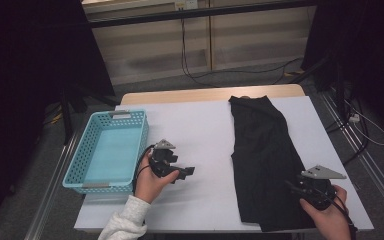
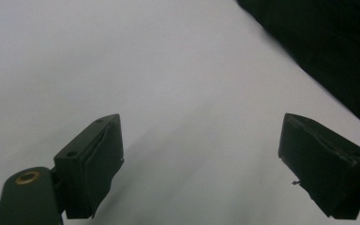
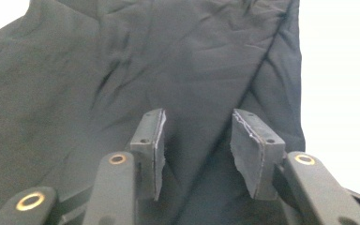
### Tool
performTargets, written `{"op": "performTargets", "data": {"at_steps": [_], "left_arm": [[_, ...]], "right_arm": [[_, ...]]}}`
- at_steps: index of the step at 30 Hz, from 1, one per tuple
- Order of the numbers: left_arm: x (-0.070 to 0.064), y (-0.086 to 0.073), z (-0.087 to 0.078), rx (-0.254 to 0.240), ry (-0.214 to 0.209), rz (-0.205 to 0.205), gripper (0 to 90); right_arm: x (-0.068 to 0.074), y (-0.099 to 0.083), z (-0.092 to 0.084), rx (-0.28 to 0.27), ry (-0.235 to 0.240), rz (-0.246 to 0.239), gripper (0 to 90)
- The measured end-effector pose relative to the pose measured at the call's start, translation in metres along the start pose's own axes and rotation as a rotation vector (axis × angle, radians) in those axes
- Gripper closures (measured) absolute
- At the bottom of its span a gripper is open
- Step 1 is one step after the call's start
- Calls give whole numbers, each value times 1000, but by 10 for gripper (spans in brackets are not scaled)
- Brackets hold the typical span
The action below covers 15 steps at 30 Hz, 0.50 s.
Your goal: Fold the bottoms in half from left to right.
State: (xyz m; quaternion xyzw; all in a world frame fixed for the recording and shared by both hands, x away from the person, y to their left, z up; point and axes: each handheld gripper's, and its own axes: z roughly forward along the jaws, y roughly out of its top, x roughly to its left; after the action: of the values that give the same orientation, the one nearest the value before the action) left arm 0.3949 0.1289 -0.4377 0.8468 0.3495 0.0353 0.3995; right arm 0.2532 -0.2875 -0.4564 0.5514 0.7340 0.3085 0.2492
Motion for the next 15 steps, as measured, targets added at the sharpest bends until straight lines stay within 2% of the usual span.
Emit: {"op": "performTargets", "data": {"at_steps": [2,8,11,12,15], "left_arm": [[-1,0,0,2,-15,5,129],[-2,-4,-4,4,-18,4,119],[-4,-4,-3,14,-28,-11,117],[-6,-3,-3,15,-24,7,117],[-8,-1,-5,11,-37,21,106]], "right_arm": [[1,0,1,11,-6,1,557],[2,0,2,17,-6,14,559],[2,0,3,21,1,13,616],[2,0,2,24,5,15,630],[1,1,2,26,11,22,671]]}}
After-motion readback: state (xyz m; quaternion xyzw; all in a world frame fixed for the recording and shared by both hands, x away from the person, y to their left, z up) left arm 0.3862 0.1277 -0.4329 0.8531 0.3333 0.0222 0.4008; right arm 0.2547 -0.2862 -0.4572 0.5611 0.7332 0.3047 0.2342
